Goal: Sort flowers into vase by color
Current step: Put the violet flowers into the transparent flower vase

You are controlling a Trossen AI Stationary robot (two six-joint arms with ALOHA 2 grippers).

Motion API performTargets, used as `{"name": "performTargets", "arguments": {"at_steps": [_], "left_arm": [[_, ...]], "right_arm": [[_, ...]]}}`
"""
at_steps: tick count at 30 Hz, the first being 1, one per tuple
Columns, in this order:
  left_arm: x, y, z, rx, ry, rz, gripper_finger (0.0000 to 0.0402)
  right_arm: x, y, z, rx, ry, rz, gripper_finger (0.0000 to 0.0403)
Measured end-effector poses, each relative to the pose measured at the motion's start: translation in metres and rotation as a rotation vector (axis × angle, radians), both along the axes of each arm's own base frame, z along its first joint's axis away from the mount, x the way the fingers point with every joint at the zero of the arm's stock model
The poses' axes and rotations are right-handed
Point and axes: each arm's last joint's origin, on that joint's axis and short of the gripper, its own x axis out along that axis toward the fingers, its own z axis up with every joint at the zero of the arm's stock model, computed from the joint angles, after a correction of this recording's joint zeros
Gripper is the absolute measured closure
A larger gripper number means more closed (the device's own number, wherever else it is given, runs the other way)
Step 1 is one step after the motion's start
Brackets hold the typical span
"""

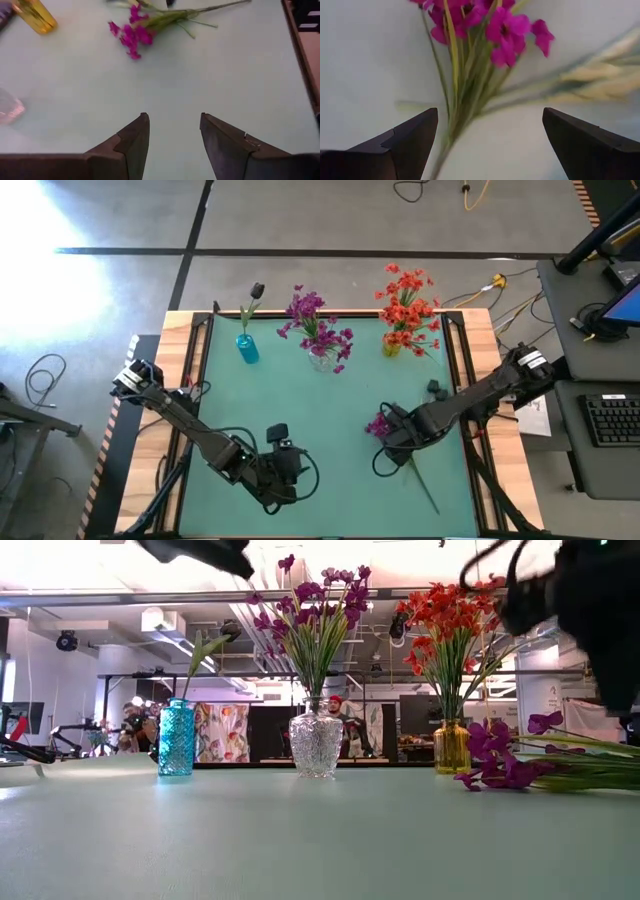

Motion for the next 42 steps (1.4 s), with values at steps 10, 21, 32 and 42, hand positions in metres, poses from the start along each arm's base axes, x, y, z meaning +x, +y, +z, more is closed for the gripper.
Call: {"name": "performTargets", "arguments": {"at_steps": [10, 21, 32, 42], "left_arm": [[-0.005, 0.004, 0.034, 0.111, 0.105, -0.003, 0.0238], [-0.006, 0.007, 0.037, 0.175, 0.087, 0.043, 0.0238], [-0.006, 0.008, 0.037, 0.184, 0.079, 0.055, 0.0238], [-0.006, 0.008, 0.037, 0.186, 0.080, 0.055, 0.0238]], "right_arm": [[-0.007, -0.008, -0.043, -0.031, -0.081, -0.055, 0.0051], [0.002, -0.004, -0.045, -0.005, -0.198, -0.048, 0.0052], [0.006, -0.003, -0.047, 0.003, -0.260, -0.040, 0.0090], [0.029, -0.001, -0.030, -0.034, -0.455, 0.081, 0.0100]]}}
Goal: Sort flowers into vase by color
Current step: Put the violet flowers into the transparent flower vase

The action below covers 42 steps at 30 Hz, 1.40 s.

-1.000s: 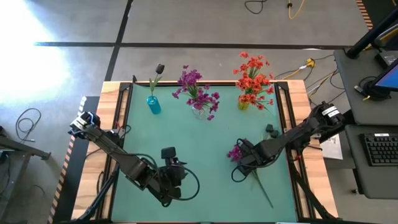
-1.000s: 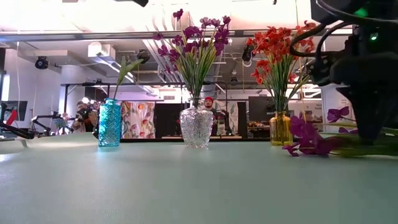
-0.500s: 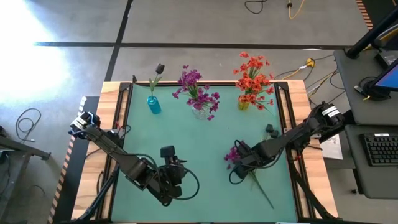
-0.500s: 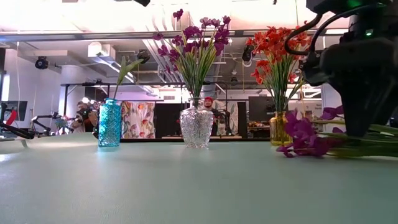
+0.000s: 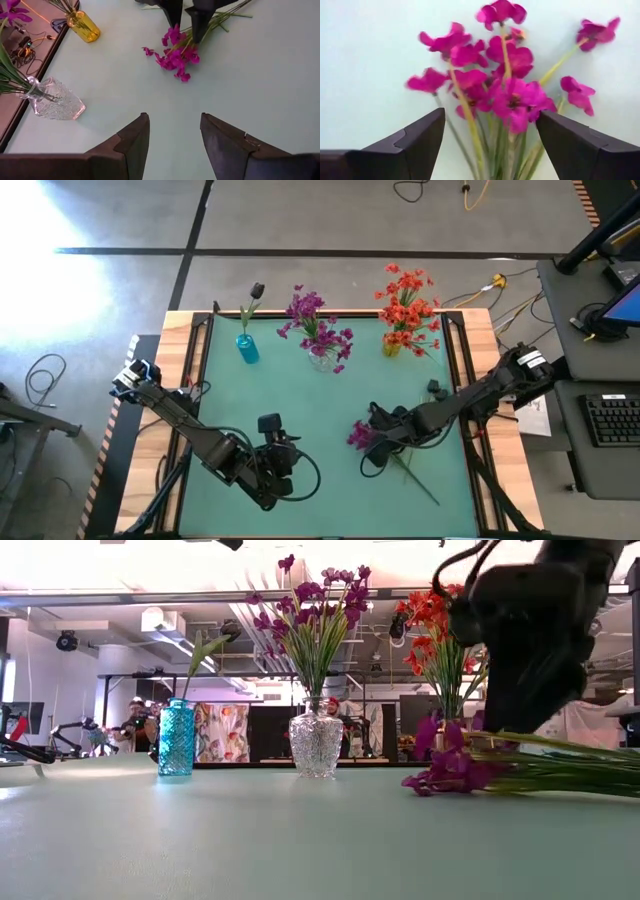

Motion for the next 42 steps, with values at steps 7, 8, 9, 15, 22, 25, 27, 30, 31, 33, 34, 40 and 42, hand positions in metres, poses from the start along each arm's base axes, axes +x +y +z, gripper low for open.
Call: {"name": "performTargets", "arguments": {"at_steps": [7, 8, 9, 15, 22, 25, 27, 30, 31, 33, 34, 40, 42], "left_arm": [[0.000, 0.000, 0.000, 0.000, 0.000, 0.000, 0.0238], [0.000, 0.000, 0.000, 0.000, 0.000, 0.001, 0.0238], [0.000, 0.000, 0.000, 0.000, -0.001, 0.001, 0.0238], [0.001, -0.001, 0.000, -0.011, -0.018, 0.001, 0.0238], [0.006, -0.004, -0.012, 0.009, -0.086, -0.015, 0.0238], [0.005, -0.004, -0.013, -0.002, -0.093, -0.008, 0.0238], [0.006, -0.005, -0.012, -0.012, -0.103, -0.005, 0.0238], [0.007, -0.006, -0.013, -0.028, -0.125, -0.004, 0.0238], [0.007, -0.006, -0.014, -0.029, -0.125, -0.004, 0.0238], [0.007, -0.006, -0.016, -0.030, -0.126, -0.004, 0.0238], [0.008, -0.006, -0.017, -0.032, -0.130, -0.004, 0.0238], [0.007, -0.005, -0.021, -0.028, -0.125, -0.005, 0.0238], [0.007, -0.005, -0.021, -0.023, -0.122, -0.009, 0.0238]], "right_arm": [[-0.003, 0.005, 0.021, 0.027, 0.128, 0.098, 0.0087], [-0.005, 0.006, 0.022, 0.035, 0.150, 0.095, 0.0086], [-0.007, 0.009, 0.022, 0.046, 0.169, 0.097, 0.0084], [-0.009, 0.021, 0.005, 0.059, 0.236, 0.098, 0.0083], [-0.002, 0.026, -0.032, -0.014, 0.344, 0.079, 0.0111], [0.001, 0.028, -0.038, -0.020, 0.354, 0.076, 0.0129], [0.001, 0.028, -0.041, -0.022, 0.362, 0.074, 0.0145], [0.001, 0.028, -0.040, -0.018, 0.354, 0.073, 0.0177], [0.001, 0.028, -0.038, -0.016, 0.348, 0.068, 0.0190], [0.000, 0.027, -0.034, -0.021, 0.329, 0.062, 0.0218], [0.000, 0.026, -0.032, -0.027, 0.320, 0.060, 0.0233], [-0.001, 0.024, -0.013, -0.048, 0.242, 0.064, 0.0326], [-0.003, 0.023, -0.007, -0.060, 0.214, 0.067, 0.0355]]}}
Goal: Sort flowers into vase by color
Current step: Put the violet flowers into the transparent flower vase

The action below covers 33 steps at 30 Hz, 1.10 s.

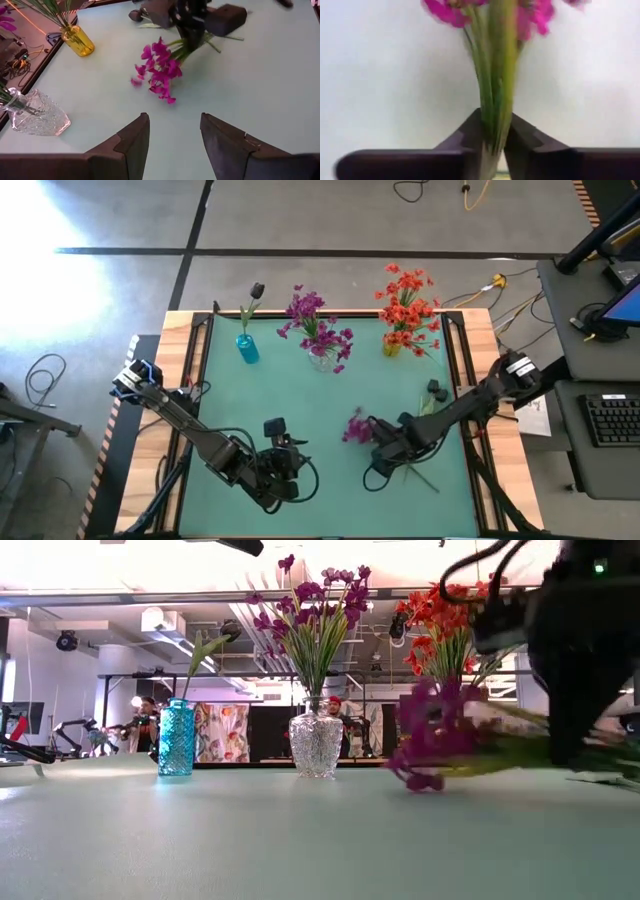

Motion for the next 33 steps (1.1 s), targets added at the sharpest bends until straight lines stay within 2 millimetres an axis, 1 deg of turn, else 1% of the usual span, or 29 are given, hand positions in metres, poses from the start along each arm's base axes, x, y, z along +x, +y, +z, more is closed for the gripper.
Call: {"name": "performTargets", "arguments": {"at_steps": [3, 6, 9, 12, 14, 19, 22, 24, 27, 30, 33], "left_arm": [[-0.001, -0.001, -0.001, -0.004, 0.005, -0.008, 0.0238], [-0.006, -0.007, -0.008, -0.052, 0.049, -0.062, 0.0238], [-0.013, -0.019, -0.014, -0.095, 0.058, -0.127, 0.0238], [-0.023, -0.029, -0.016, -0.091, 0.056, -0.160, 0.0238], [-0.027, -0.034, -0.015, -0.088, 0.022, -0.139, 0.0238], [-0.034, -0.042, -0.010, -0.064, -0.041, -0.106, 0.0238], [-0.038, -0.046, -0.009, -0.035, -0.072, -0.090, 0.0238], [-0.039, -0.046, -0.008, -0.017, -0.097, -0.069, 0.0238], [-0.036, -0.045, -0.005, 0.015, -0.159, -0.029, 0.0238], [-0.032, -0.045, -0.004, 0.073, -0.216, -0.020, 0.0238], [-0.031, -0.046, -0.012, 0.131, -0.216, -0.055, 0.0238]], "right_arm": [[-0.003, -0.002, 0.014, -0.013, -0.062, 0.002, 0.0385], [-0.007, -0.004, 0.028, -0.035, -0.130, 0.008, 0.0387], [-0.011, -0.004, 0.044, -0.063, -0.229, 0.029, 0.0387], [-0.011, -0.003, 0.061, -0.099, -0.380, 0.062, 0.0387], [-0.009, -0.001, 0.074, -0.116, -0.489, 0.101, 0.0387], [-0.001, 0.002, 0.113, -0.128, -0.808, 0.216, 0.0387], [0.003, 0.004, 0.135, -0.163, -0.998, 0.276, 0.0387], [0.005, 0.007, 0.146, -0.208, -1.108, 0.325, 0.0387], [0.012, 0.014, 0.151, -0.286, -1.211, 0.397, 0.0387], [0.022, 0.021, 0.144, -0.353, -1.243, 0.446, 0.0387], [0.032, 0.025, 0.139, -0.391, -1.291, 0.450, 0.0387]]}}
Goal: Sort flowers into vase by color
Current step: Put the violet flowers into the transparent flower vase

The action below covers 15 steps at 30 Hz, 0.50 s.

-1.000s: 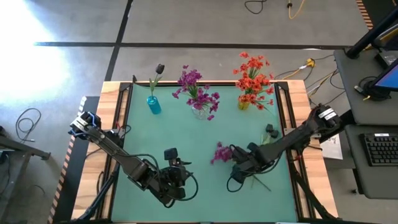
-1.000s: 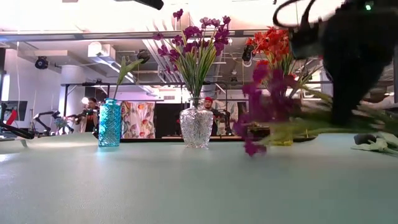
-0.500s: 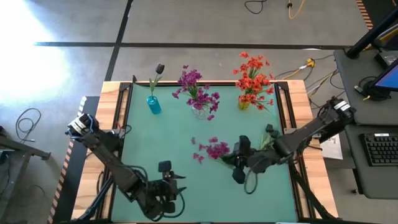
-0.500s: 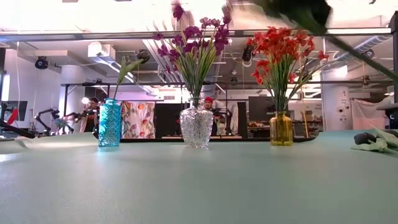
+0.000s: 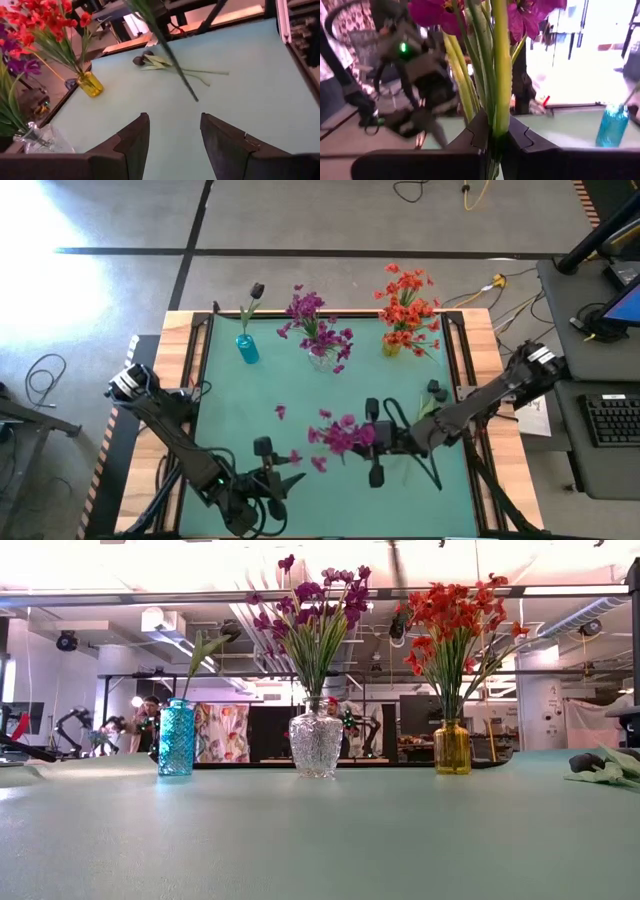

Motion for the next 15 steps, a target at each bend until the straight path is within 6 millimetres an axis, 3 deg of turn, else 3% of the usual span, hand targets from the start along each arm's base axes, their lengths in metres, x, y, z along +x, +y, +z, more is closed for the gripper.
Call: {"name": "performTargets", "arguments": {"at_steps": [4, 9, 15], "left_arm": [[-0.002, 0.004, -0.016, 0.030, -0.006, 0.023, 0.0238], [-0.011, 0.019, -0.044, 0.029, -0.026, 0.130, 0.0238], [-0.014, 0.031, -0.057, 0.009, -0.024, 0.182, 0.0238]], "right_arm": [[0.009, 0.002, -0.005, -0.023, -0.057, -0.099, 0.0387], [0.013, -0.005, -0.009, -0.022, -0.080, -0.408, 0.0387], [0.024, -0.022, -0.012, -0.035, -0.092, -0.551, 0.0388]]}}
